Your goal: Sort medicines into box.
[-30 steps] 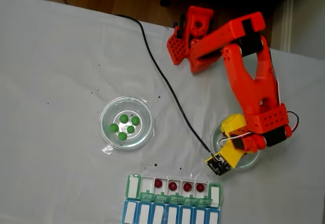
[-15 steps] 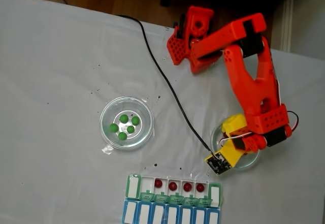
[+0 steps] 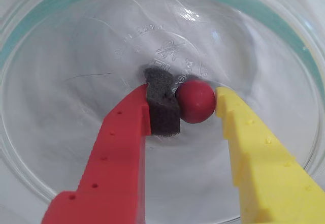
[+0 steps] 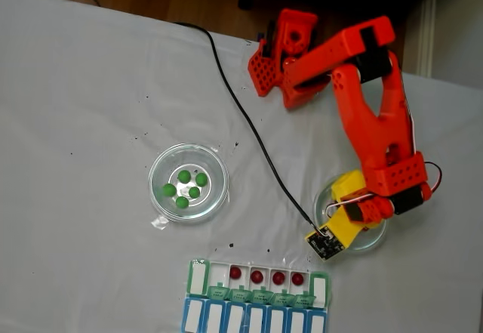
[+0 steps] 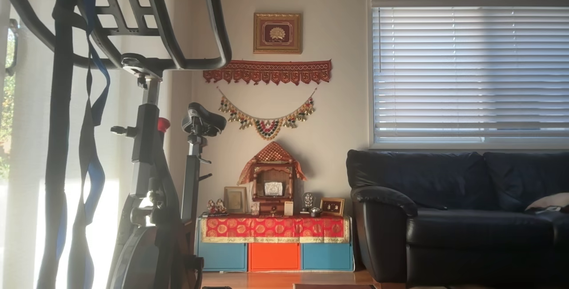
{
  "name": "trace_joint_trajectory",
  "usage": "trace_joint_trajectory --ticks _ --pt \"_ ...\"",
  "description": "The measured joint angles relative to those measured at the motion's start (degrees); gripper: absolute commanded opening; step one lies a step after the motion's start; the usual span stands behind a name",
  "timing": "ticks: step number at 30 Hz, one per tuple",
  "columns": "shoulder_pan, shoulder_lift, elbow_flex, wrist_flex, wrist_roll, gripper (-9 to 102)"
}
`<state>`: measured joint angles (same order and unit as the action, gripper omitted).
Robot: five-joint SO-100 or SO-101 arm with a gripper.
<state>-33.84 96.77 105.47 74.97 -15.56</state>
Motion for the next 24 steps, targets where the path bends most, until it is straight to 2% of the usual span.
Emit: trace_joint_trajectory --ticks 12,24 --pt "0.2 3.4 1.5 -1.1 1.8 1" --pt "7.6 23.5 1.8 -1.1 8.6 1"
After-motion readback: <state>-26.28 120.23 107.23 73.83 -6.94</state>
